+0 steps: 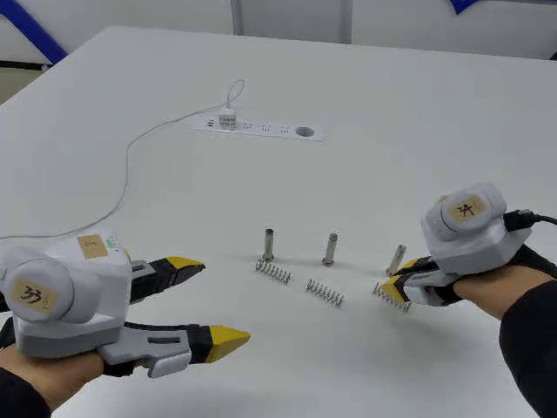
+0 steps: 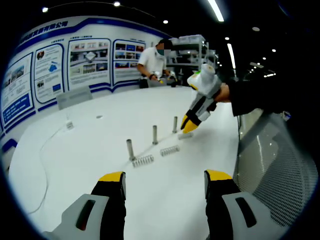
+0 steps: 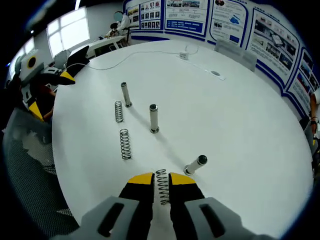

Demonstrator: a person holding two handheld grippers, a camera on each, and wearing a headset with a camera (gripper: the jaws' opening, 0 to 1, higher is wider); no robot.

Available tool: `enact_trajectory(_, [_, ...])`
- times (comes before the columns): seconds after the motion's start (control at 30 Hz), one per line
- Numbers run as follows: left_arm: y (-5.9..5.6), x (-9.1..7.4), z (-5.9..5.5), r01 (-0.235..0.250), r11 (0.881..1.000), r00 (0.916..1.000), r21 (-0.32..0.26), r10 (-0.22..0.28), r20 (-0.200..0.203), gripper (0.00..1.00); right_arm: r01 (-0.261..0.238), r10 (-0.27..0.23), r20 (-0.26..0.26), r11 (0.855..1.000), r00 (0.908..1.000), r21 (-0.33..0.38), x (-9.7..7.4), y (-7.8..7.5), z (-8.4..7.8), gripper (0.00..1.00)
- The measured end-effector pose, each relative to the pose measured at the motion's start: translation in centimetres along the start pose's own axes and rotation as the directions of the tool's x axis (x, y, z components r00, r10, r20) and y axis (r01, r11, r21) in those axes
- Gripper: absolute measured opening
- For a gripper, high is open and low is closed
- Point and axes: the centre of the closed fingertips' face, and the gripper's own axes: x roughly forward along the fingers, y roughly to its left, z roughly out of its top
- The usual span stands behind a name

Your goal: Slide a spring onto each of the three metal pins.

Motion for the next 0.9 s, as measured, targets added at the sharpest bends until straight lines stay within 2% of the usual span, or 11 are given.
enact_trajectory(0.17, [0.1, -0.1, 0.0, -0.003, 1.000, 1.0000, -0.002, 0.003, 0.002, 0.65, -0.004, 0.000, -0.057, 0.997, 0.9984, -0.071, 0.9, -0.2, -0.2, 0.13])
enact_trajectory(0.47, [0.3, -0.2, -0.2, -0.010, 1.000, 0.9999, -0.010, 0.010, 0.003, 0.65, -0.038, 0.023, -0.127, 0.992, 0.9916, -0.120, 2.2, 0.2, -0.7, 0.13])
enact_trajectory(0.67, [0.5, -0.3, -0.2, -0.015, 1.000, 0.9999, -0.017, 0.015, 0.006, 0.65, -0.050, 0.032, -0.142, 0.992, 0.9894, -0.119, 2.5, 0.2, -1.0, 0.13])
enact_trajectory(0.9, [0.5, -0.3, -0.1, -0.016, 1.000, 0.9998, -0.016, 0.017, 0.008, 0.65, -0.053, 0.038, -0.136, 0.992, 0.9900, -0.113, 2.1, 0.2, -0.8, 0.12])
